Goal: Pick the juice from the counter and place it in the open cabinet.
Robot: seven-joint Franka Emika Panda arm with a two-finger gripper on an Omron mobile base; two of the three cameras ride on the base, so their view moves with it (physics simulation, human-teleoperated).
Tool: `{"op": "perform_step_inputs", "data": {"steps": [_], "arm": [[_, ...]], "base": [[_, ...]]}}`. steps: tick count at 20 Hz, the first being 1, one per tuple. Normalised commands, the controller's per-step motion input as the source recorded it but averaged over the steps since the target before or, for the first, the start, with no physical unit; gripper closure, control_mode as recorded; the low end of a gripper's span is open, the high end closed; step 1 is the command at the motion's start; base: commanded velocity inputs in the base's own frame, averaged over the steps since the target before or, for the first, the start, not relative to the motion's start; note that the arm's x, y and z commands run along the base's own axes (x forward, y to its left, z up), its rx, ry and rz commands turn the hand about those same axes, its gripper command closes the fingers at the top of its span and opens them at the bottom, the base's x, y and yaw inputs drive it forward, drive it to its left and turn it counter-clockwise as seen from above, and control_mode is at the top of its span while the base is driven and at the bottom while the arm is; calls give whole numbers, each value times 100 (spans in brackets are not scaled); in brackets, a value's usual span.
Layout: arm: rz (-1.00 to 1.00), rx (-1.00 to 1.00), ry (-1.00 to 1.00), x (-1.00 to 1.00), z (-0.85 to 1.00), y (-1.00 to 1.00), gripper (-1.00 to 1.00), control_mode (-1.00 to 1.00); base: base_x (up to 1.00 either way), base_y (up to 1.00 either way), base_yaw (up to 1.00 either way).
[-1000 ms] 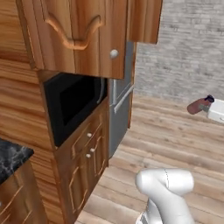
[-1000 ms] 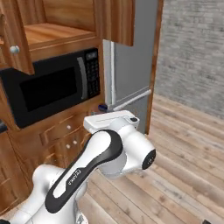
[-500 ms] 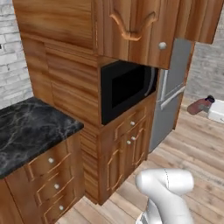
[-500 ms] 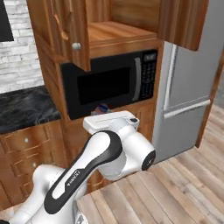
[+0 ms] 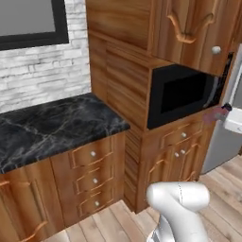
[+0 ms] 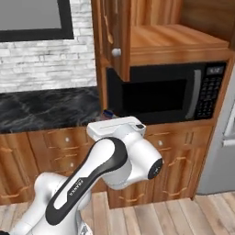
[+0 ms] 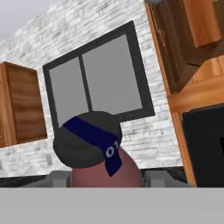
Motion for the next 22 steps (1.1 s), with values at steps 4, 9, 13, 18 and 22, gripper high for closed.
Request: {"op": "perform_step_inputs", "data": {"steps": [4, 9, 13, 18, 22], "arm": [[0, 0, 0, 0, 0, 0, 100, 100], [0, 0, 0, 0, 0, 0, 100, 100], [0, 0, 0, 0, 0, 0, 100, 100], [0, 0, 0, 0, 0, 0, 100, 100], [0, 0, 0, 0, 0, 0, 100, 100]], "base": [[-5, -18, 53], [-5, -17, 53], [-2, 0, 45], [-11, -6, 44], [-19, -2, 0]]}}
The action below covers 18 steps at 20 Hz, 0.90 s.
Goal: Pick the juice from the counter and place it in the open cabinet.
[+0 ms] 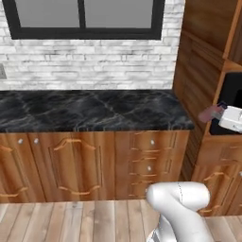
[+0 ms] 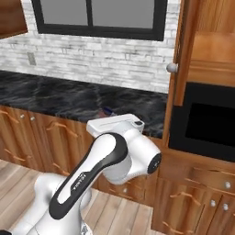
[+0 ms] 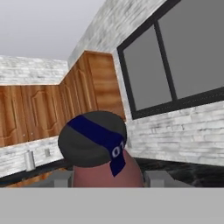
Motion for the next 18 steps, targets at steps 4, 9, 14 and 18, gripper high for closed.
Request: {"op": "perform_step_inputs", "data": {"steps": [4, 9, 14, 18], "arm": [[0, 0, 0, 0, 0, 0, 100, 100], [0, 0, 0, 0, 0, 0, 100, 100], [0, 0, 0, 0, 0, 0, 100, 100], [0, 0, 0, 0, 0, 0, 100, 100]], "base": [[-95, -7, 1], [-40, -55, 1], [-17, -100, 5], [-32, -100, 6]]}}
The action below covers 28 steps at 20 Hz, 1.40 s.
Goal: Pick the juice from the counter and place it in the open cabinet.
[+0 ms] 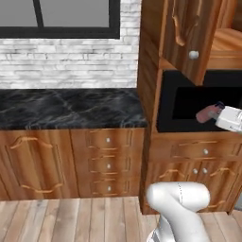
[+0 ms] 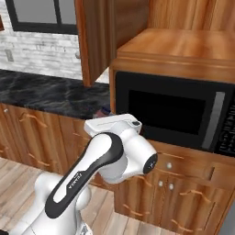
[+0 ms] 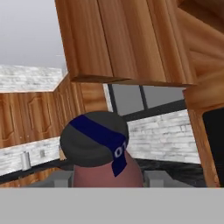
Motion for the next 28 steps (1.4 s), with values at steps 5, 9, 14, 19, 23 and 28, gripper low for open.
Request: {"op": "perform_step_inputs", "data": {"steps": [5, 9, 14, 19, 23, 28], "arm": [[0, 0, 0, 0, 0, 0, 100, 100], [0, 0, 0, 0, 0, 0, 100, 100], [0, 0, 0, 0, 0, 0, 100, 100], [0, 0, 0, 0, 0, 0, 100, 100], [0, 0, 0, 0, 0, 0, 100, 100], [0, 0, 0, 0, 0, 0, 100, 100]], "base": [[-18, -100, 7], [0, -79, 9], [21, -24, 2], [12, -2, 7], [0, -7, 28], [0, -19, 35]]}}
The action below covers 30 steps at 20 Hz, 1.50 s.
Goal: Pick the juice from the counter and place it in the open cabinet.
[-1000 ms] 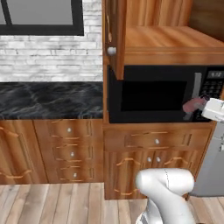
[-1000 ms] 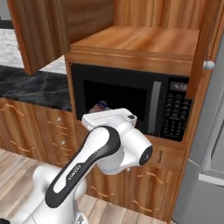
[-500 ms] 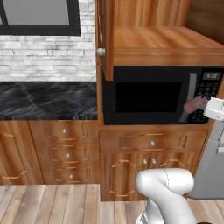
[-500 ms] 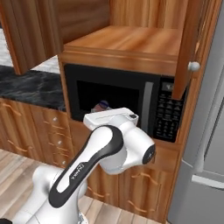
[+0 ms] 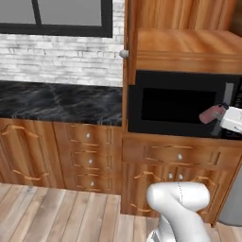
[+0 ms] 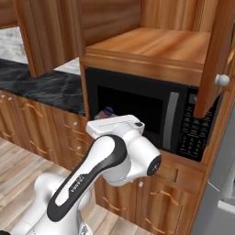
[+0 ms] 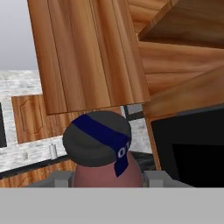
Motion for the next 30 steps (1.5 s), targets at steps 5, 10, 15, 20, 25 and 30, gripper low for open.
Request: {"op": "perform_step_inputs", "data": {"steps": [5, 10, 15, 20, 25, 30], "arm": [[0, 0, 0, 0, 0, 0, 100, 100], [0, 0, 0, 0, 0, 0, 100, 100], [0, 0, 0, 0, 0, 0, 100, 100], [1, 0, -5, 0, 52, -12, 100, -100], [-10, 0, -14, -1, 89, -14, 100, -100], [-19, -1, -10, -8, 63, -34, 100, -100]], "base": [[32, -6, 11], [65, -1, 1], [36, -4, 8], [0, -8, 1], [0, 0, 0], [0, 0, 0]]}}
